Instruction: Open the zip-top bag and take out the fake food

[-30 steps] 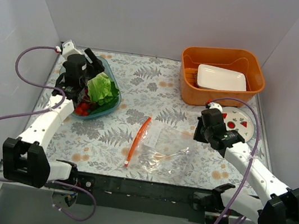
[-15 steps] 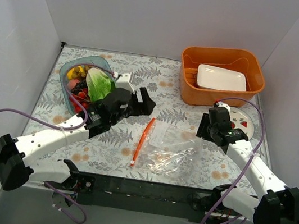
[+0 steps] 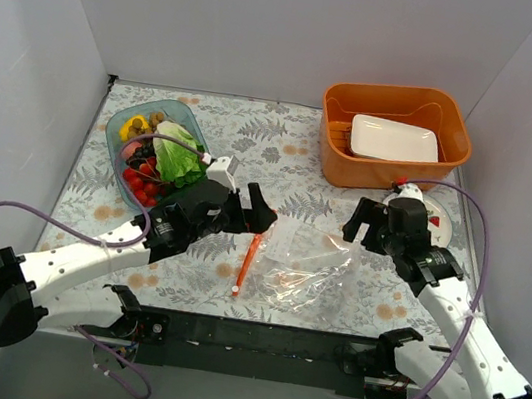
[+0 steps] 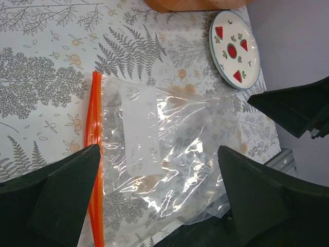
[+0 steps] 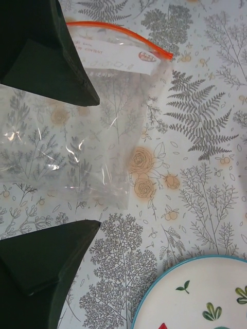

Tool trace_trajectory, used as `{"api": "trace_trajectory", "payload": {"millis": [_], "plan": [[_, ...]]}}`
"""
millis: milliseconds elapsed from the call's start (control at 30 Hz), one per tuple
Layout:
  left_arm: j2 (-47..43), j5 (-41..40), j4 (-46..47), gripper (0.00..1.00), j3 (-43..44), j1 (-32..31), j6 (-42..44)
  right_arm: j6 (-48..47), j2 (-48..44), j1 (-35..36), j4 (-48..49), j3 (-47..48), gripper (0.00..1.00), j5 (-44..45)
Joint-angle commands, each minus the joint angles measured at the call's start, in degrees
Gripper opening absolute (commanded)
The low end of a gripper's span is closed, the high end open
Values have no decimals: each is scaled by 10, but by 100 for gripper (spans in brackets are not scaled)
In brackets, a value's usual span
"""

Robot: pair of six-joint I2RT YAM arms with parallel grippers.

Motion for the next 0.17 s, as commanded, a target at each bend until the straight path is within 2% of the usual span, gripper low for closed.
{"api": "trace_trajectory", "payload": {"millis": [0,133], "plan": [[-20,4,9,98,5,-1,-14,7,-25,-2,1,6,98,-24],[-15,16,16,98,14,-1,-2,12,-43,-2,2,1,98,-30]]}}
